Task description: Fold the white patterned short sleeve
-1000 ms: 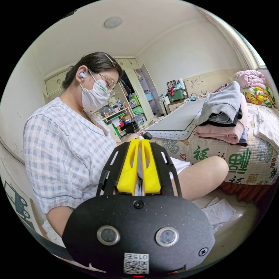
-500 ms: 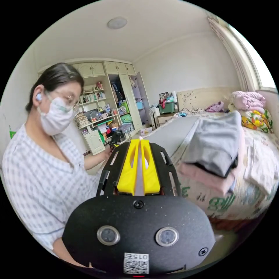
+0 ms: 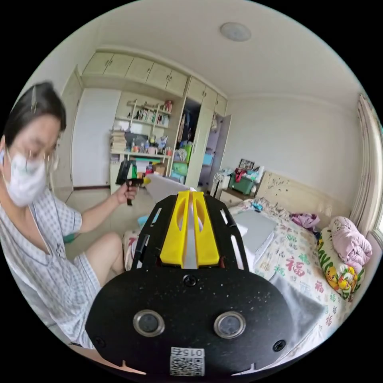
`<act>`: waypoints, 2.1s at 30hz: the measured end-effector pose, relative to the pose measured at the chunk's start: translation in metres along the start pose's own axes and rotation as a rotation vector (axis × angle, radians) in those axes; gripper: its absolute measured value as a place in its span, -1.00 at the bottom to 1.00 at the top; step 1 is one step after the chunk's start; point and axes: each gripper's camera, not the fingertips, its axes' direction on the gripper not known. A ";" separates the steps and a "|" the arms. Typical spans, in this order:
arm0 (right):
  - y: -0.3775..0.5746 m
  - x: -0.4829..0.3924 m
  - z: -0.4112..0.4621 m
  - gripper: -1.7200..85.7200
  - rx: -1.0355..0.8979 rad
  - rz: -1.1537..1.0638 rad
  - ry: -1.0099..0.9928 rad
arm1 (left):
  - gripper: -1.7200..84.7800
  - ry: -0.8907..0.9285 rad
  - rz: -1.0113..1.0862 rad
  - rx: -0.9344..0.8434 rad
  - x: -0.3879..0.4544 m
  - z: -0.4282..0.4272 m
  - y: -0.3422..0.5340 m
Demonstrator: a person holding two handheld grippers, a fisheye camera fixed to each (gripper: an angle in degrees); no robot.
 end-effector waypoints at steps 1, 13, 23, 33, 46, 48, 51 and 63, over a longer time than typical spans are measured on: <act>0.031 -0.007 0.034 -0.97 -0.065 -0.012 -0.006 | -0.94 -0.042 -0.019 -0.043 -0.005 -0.008 0.014; 0.306 0.050 0.249 -0.95 -0.566 0.534 -0.238 | -0.94 0.079 -0.261 -0.402 -0.041 -0.002 0.187; 0.203 0.258 0.408 -0.70 -0.554 0.612 -0.039 | -0.94 0.105 -0.128 -0.455 -0.004 0.011 0.180; 0.227 0.344 0.459 -0.90 -0.605 0.683 -0.040 | -0.94 0.018 -0.065 -0.430 0.030 0.005 0.178; 0.162 0.165 0.337 -0.95 -0.464 0.248 -0.609 | -0.93 -0.115 0.098 -0.435 0.089 0.007 0.182; 0.187 0.145 0.338 -0.95 -0.506 0.240 -0.647 | -0.93 -0.116 0.118 -0.446 0.097 0.010 0.184; 0.227 0.139 0.314 -0.95 -0.494 0.280 -0.649 | -0.93 -0.136 0.153 -0.465 0.110 0.014 0.188; 0.282 0.136 0.251 -0.94 -0.520 0.263 -0.680 | -0.87 -0.228 0.251 -0.449 0.146 0.018 0.193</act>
